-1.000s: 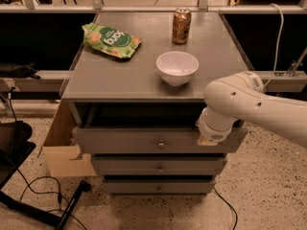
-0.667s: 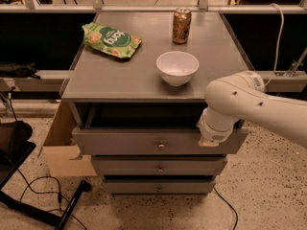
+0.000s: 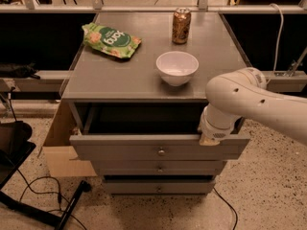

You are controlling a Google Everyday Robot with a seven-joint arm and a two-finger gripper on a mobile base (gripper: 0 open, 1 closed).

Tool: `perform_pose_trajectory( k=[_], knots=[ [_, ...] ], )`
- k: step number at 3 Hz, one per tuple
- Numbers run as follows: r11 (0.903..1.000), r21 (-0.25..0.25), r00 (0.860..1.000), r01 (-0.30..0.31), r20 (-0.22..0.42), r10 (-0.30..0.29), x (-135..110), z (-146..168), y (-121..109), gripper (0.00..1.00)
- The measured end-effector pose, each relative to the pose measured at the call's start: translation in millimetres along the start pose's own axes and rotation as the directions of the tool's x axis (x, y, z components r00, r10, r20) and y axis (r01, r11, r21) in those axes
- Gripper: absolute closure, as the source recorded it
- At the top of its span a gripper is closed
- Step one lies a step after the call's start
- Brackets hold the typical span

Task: Open top drawer

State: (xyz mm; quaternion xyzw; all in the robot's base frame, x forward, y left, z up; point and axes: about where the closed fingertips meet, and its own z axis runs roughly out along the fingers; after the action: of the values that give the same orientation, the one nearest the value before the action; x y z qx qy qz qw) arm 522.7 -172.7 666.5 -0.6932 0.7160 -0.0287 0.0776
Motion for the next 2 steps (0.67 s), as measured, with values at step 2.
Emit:
perform_pose_trajectory(
  k=[2],
  knots=[
    [0.9997,-0.025,1.000,-0.002,-0.002,0.002,3.9,-11.7,13.0,1.00]
  ],
)
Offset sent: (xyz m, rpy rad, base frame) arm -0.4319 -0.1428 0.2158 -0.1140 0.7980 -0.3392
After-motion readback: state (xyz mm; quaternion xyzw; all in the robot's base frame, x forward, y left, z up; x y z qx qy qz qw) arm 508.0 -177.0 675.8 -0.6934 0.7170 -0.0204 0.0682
